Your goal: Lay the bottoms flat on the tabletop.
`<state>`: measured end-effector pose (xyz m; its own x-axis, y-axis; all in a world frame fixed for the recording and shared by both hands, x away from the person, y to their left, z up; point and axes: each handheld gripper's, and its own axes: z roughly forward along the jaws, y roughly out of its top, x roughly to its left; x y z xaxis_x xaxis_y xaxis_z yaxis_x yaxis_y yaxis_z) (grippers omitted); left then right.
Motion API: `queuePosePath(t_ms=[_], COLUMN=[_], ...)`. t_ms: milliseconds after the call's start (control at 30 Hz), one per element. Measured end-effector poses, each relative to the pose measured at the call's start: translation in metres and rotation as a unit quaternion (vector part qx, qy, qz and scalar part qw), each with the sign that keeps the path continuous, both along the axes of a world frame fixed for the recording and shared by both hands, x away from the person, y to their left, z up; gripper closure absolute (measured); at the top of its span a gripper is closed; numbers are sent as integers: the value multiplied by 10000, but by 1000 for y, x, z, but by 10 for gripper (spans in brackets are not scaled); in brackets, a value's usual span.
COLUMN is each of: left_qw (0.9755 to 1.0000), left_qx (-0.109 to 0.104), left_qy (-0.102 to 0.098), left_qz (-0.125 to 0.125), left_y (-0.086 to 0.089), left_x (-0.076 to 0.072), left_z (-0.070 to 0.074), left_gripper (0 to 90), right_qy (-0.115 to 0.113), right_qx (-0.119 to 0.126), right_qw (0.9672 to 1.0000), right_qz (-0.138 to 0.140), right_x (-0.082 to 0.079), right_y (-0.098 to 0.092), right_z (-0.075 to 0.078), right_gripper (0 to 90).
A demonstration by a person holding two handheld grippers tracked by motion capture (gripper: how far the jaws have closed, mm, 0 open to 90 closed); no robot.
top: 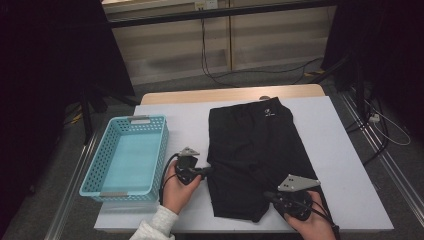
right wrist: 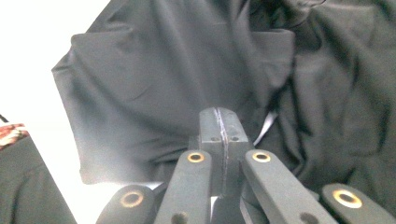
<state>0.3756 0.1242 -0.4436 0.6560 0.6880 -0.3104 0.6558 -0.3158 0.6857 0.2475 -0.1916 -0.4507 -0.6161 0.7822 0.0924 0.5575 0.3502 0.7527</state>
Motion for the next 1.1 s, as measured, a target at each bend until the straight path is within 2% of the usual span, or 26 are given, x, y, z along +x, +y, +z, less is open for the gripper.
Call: queuePosePath(t_ms=[67,133,233,333,467,567,633,667,700,733,767,833,867,933,1000,1033,1100], left_qw=[9999,9999,9999,9999,9999,9999,10000,10000,10000,10000,10000,9999,9998,9996,9996,9997,9998], left_qx=[-122,-105,-73,-83,-39,-31,12,33,16,-4,-21,-42,-48,-14,-15,-33,-9], left_qy=[30,71,78,93,104,107,63,29,26,3,-6,-109,-161,-234,-194,-133,-106], left_qz=[68,43,-5,-35,-89,-65,-63,-46,-24,1,0,61,91,148,189,182,151], left_y=[4,3,-1,-3,-4,-5,-4,-3,-2,-1,0,2,3,4,5,4,2], left_x=[2,2,1,0,1,0,1,1,2,2,3,4,5,8,10,11,11], left_z=[-1,-2,-4,-4,-5,-5,-5,-5,-4,-4,-3,-1,1,1,-2,-5,-7], left_gripper=[900,900,900,900,900,900,900,900,900,900,900,900,900,900,900,900,900], right_qy=[-49,-62,-109,-210,-193,-116,-43,51,14,29,67,32,-34,-91,-226,-219,-208], right_qx=[-4,-76,-112,-7,225,-22,-163,-172,-172,-176,-135,-80,-130,-75,-239,-204,-132], right_qw=[10000,9999,9998,9997,9995,9992,9990,9989,9988,9987,9987,9989,9992,9997,9994,9993,9995], right_qz=[-35,-111,-91,-109,112,380,414,428,455,480,485,457,388,232,-110,-223,-218], right_x=[2,3,2,1,-1,-1,1,2,2,3,4,5,6,10,15,18,19], right_y=[-1,-1,4,10,22,36,39,39,37,36,35,31,29,19,8,3,0], right_z=[0,-1,1,6,11,4,-4,-8,-11,-11,-10,-7,-4,-1,1,1,1], right_gripper=[900,885,796,711,684,616,602,643,775,859,900,900,900,900,900,900,900])
